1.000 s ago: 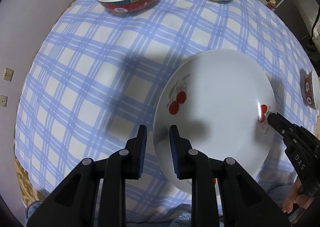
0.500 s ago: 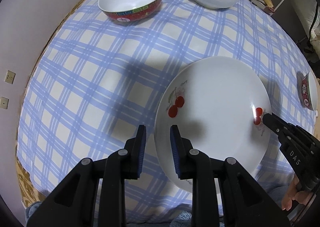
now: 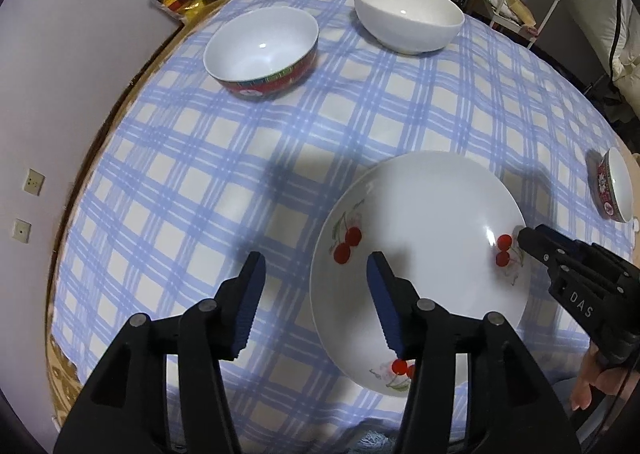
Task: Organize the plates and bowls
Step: 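Lower the cherry-print plate onto the cloth and open both tools, then reach both tools to the plain white bowl and close on its rim, then lift the plain white bowl with both tools and carry it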
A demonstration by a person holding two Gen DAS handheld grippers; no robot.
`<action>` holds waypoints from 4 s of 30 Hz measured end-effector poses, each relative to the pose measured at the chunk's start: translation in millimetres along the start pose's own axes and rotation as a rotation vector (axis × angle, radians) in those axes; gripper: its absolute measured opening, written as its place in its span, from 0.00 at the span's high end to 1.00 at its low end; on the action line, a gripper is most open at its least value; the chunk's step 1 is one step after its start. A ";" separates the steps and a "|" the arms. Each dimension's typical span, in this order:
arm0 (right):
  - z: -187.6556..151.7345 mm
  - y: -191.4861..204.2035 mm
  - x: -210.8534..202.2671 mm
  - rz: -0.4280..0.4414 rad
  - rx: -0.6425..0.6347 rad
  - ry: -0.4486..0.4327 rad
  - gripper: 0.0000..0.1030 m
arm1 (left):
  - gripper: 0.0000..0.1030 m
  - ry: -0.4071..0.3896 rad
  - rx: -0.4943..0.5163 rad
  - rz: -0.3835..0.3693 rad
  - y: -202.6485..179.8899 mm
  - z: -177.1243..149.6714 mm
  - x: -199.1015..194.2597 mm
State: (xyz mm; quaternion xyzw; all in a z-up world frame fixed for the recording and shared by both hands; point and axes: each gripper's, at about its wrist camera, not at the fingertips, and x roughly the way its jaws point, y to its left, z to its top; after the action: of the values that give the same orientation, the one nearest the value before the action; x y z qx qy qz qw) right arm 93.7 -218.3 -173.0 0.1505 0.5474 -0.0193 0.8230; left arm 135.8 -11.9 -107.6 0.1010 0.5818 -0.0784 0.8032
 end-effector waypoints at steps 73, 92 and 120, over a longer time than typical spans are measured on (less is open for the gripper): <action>192.1 -17.7 38.6 0.063 0.124 -0.067 0.86 | 0.86 0.001 0.022 -0.117 -65.3 234.6 52.6; 118.0 -19.7 -67.1 -0.042 0.062 -0.151 0.86 | 0.86 -0.065 -0.005 -0.206 -79.0 148.6 -25.6; 42.7 -72.7 -86.9 -0.070 0.119 -0.107 0.86 | 0.86 -0.009 0.111 -0.204 -142.9 81.7 -31.9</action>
State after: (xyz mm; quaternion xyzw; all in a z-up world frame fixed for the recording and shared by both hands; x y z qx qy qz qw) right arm 82.9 -310.7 -95.5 0.1786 0.5052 -0.0887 0.8396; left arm 166.1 -170.6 -62.7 0.0851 0.5801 -0.1922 0.7869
